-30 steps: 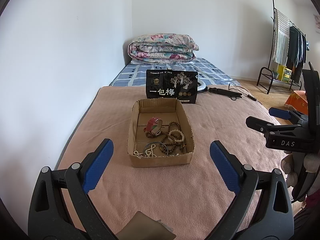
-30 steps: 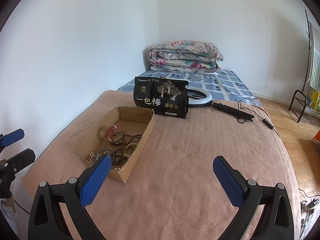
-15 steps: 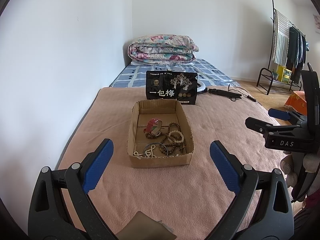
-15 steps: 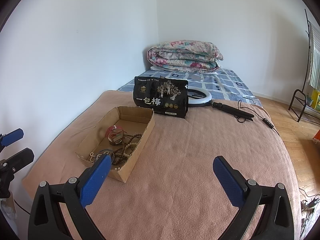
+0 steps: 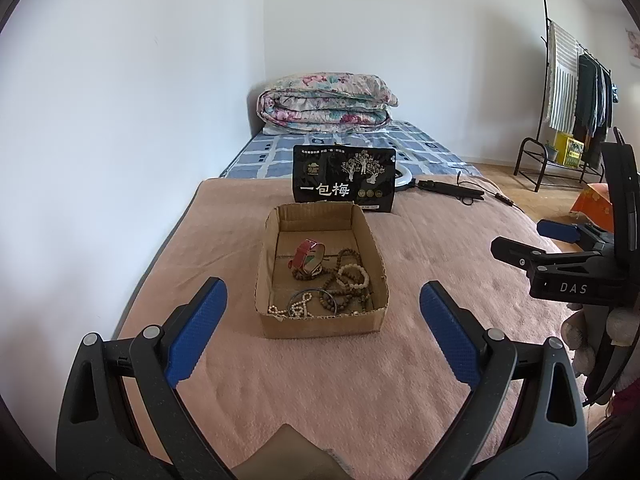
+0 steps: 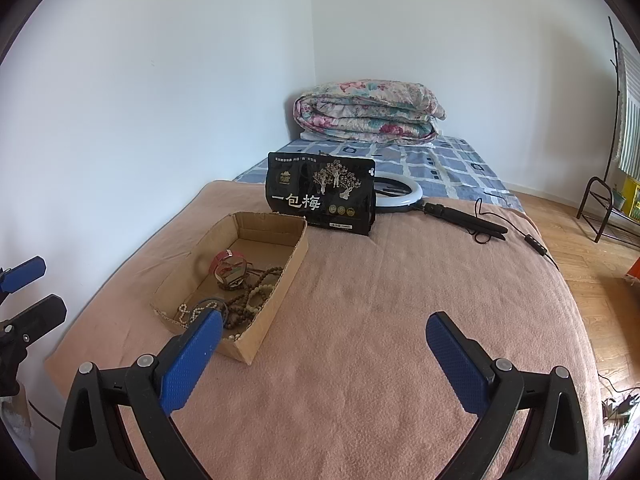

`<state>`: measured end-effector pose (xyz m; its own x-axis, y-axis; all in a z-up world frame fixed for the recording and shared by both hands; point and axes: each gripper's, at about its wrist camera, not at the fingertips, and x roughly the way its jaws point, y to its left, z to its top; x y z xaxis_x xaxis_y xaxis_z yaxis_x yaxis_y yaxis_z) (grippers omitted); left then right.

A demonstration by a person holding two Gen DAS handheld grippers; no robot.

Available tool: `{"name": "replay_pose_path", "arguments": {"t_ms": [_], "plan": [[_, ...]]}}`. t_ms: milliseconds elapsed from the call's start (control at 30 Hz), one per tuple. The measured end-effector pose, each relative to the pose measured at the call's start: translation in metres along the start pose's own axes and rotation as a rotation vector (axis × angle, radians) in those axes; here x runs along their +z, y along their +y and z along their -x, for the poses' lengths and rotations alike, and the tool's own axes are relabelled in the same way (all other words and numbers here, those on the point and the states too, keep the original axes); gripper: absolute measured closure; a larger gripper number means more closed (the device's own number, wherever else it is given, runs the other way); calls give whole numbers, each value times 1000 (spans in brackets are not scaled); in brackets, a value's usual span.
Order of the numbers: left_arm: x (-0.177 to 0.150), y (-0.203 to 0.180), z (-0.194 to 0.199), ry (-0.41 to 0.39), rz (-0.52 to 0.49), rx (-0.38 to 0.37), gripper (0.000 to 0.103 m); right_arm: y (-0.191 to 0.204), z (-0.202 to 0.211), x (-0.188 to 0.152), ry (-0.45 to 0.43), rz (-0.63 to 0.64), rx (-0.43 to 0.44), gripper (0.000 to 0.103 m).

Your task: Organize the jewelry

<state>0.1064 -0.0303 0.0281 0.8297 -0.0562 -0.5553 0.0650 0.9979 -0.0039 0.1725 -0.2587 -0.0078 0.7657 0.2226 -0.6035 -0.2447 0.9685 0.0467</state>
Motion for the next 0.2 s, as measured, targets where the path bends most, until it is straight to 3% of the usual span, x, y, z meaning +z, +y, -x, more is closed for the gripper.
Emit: {"name": "replay_pose_path", "arguments": {"t_ms": [200], "plan": [[3,-1,0,-10,-4,8,4,-1,0,0,-1,-1,0,0]]}}
